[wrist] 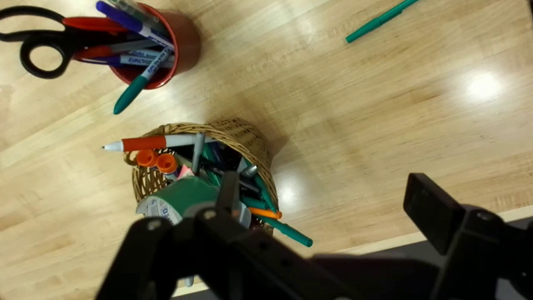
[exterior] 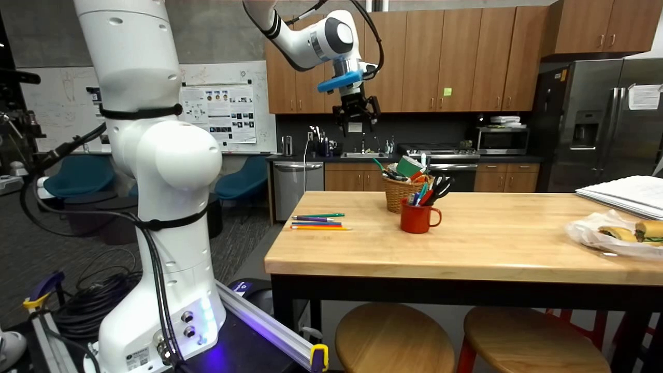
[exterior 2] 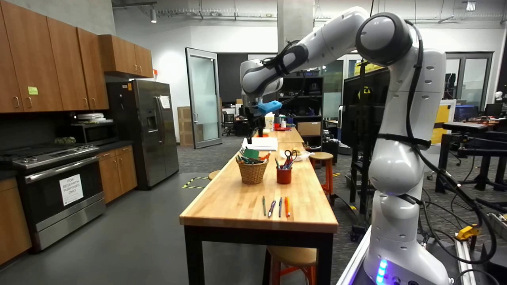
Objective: Put the tape on the table
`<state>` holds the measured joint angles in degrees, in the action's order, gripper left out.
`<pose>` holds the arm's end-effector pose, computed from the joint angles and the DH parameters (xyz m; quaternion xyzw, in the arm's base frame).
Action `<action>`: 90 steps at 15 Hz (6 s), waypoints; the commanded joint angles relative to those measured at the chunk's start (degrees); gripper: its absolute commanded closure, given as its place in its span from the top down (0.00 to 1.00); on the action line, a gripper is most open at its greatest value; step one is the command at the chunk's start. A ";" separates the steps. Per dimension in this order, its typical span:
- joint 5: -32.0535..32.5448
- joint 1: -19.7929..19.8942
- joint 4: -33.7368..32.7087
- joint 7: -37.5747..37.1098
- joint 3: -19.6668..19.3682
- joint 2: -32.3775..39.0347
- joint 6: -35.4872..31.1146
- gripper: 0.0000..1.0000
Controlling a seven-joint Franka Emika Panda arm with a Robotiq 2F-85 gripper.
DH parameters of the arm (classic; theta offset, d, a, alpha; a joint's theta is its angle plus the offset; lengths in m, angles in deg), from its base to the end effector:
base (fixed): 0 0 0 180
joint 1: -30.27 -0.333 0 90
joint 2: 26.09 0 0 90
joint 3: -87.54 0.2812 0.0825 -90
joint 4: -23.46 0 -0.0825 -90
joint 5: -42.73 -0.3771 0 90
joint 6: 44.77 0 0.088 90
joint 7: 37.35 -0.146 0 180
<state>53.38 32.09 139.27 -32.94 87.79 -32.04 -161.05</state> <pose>0.5392 -0.0317 0.4370 0.9929 0.0610 0.0512 0.0884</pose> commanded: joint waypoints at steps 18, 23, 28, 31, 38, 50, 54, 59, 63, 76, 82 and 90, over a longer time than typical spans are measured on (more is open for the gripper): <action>-6.24 3.69 -21.59 23.06 -3.39 16.00 11.08 1.00; -5.43 3.98 -20.77 21.85 -3.23 15.94 9.97 1.00; -5.44 4.05 -21.08 21.93 -3.24 16.21 10.08 1.00; -5.44 4.05 -21.11 21.94 -3.24 16.22 10.11 1.00; -7.91 6.07 -22.20 27.69 -3.58 18.54 9.25 1.00; -15.38 9.20 -26.12 38.34 -3.20 24.31 9.72 1.00; -15.17 9.33 -28.57 40.15 -2.97 26.58 9.77 1.00; -15.30 9.71 -31.48 41.65 -2.85 29.11 9.92 1.00; -15.78 10.26 -33.42 41.89 -2.66 30.94 10.17 1.00; -22.60 13.62 -37.10 42.62 -1.44 34.31 11.58 1.00; -26.60 14.65 -36.79 42.40 -0.86 34.85 11.62 1.00; -28.06 14.74 -36.55 41.57 -1.02 34.47 11.75 0.45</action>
<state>26.35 45.79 103.78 8.59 86.02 2.43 -150.68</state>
